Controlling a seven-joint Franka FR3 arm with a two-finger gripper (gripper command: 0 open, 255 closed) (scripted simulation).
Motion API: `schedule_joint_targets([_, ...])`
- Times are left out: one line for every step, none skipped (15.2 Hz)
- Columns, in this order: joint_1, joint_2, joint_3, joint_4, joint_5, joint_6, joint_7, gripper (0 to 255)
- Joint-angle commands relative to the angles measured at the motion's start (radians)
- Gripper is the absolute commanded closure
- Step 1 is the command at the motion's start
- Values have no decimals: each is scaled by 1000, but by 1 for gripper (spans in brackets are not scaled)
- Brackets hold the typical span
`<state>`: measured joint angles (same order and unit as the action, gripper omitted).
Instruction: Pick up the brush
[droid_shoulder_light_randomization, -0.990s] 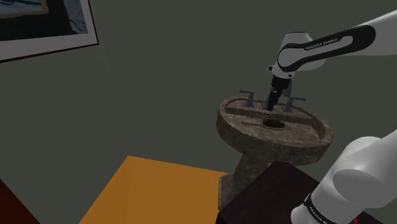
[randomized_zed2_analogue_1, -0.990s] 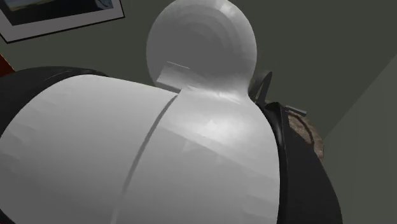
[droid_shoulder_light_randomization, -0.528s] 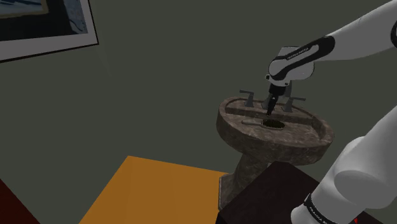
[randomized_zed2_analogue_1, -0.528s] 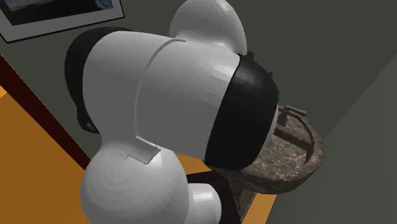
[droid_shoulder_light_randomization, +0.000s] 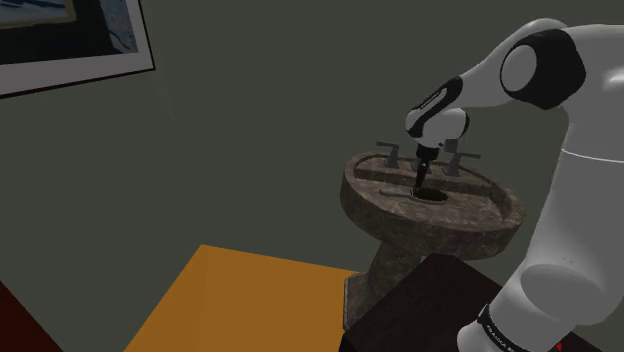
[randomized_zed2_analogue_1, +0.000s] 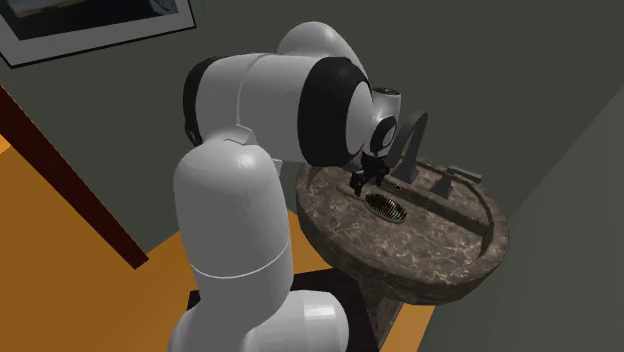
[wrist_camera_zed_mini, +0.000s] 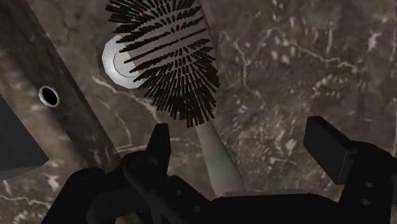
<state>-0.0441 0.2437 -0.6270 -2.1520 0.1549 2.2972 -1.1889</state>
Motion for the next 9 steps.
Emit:
schedule_joint_targets([-43,98,25,66,68,6,-85,0])
schedule_joint_targets([-66,142,40,101,93,6,-118,0])
schedule_joint_targets([-80,166,49,120,104,6,-134,0])
schedule_joint_targets([-85,175,56,119,111,16,-138,0])
schedule_joint_targets([-89,185,61,117,118,26,-142,0])
schedule_joint_targets([-93,195,66,116,125,36,-147,0])
schedule_joint_targets([-97,205,71,116,132,45,-151,0])
schedule_joint_targets([-101,215,77,115,139,55,-155,0])
schedule_joint_targets([-105,225,82,115,147,65,-160,0])
